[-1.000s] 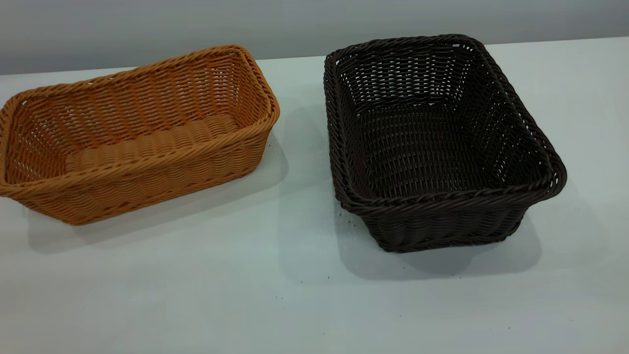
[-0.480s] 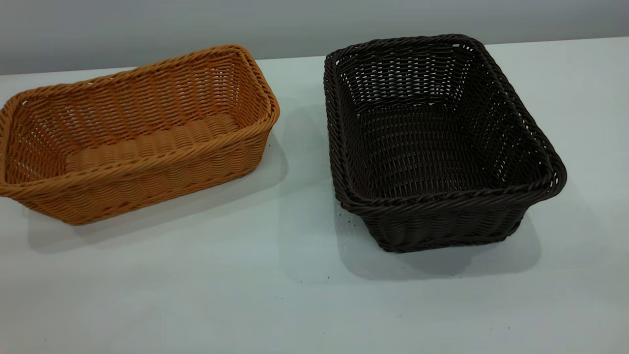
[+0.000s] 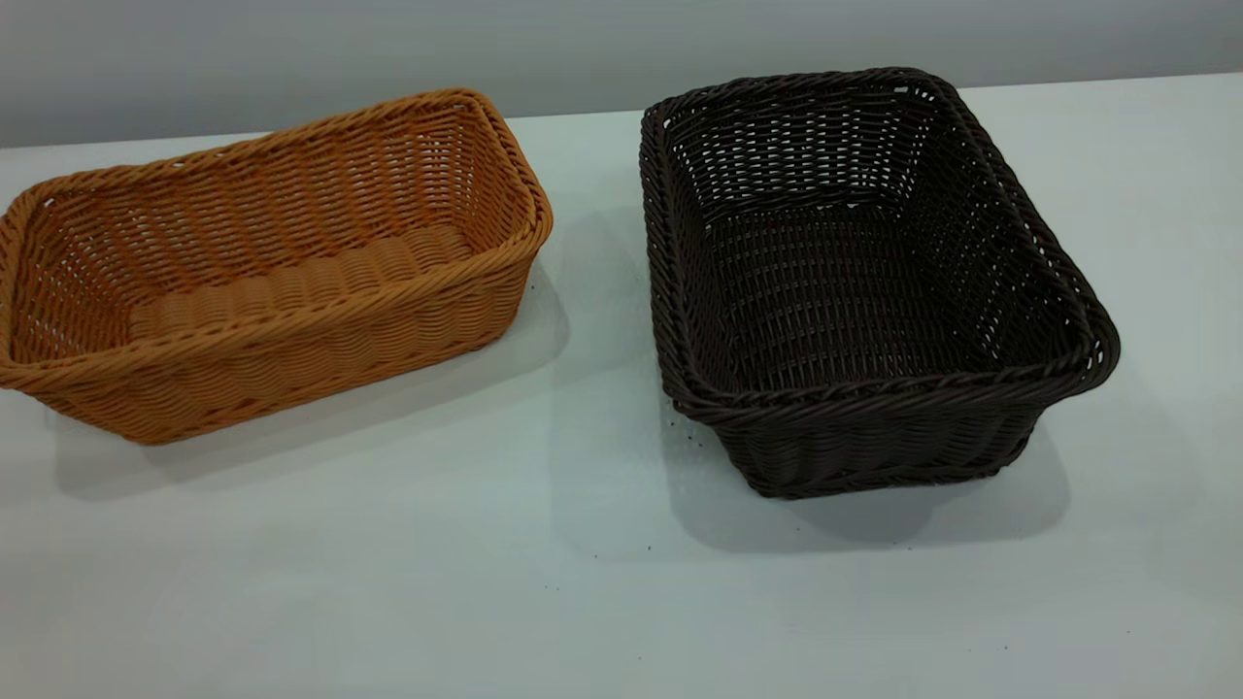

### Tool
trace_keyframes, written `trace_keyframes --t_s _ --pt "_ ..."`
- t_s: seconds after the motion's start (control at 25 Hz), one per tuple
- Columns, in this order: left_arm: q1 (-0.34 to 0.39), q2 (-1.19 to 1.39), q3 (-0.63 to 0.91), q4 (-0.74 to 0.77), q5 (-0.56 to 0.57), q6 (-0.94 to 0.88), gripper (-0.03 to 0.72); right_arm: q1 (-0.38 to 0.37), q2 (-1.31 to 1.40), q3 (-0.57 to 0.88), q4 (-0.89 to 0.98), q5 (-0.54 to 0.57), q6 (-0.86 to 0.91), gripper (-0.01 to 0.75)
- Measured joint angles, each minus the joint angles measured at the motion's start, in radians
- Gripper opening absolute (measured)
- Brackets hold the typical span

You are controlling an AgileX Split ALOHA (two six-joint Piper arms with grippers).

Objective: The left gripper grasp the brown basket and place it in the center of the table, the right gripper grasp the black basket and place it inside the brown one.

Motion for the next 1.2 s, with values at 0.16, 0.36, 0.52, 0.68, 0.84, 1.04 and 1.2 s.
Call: trace_keyframes --t_s 0.16,0.36,0.52,0.68,0.84,1.04,1.2 --pt "0.000 0.000 0.000 0.000 0.000 0.000 -0.001 0.000 0.000 0.000 0.000 0.000 0.000 0.000" --pt "0.000 0.000 0.000 -0.002 0.000 0.000 -0.001 0.000 0.000 0.000 0.001 0.000 0.000 0.000" --pt "0.000 0.000 0.000 0.000 -0.007 0.000 -0.001 0.000 0.000 0.000 0.005 0.000 0.000 0.000" --pt "0.000 0.000 -0.005 -0.001 -0.010 0.000 -0.001 0.000 0.000 0.000 0.026 -0.001 0.002 0.000" --pt "0.000 0.011 -0.059 -0.017 -0.067 0.030 -0.001 0.000 0.000 -0.011 0.111 -0.041 -0.007 0.000" --pt "-0.005 0.105 -0.143 -0.090 -0.057 0.147 -0.001 0.000 0.033 -0.014 0.261 -0.091 -0.136 0.000" --pt "-0.012 0.175 -0.171 -0.131 -0.074 0.163 -0.001 0.000 0.092 -0.014 0.349 -0.114 -0.199 0.000"
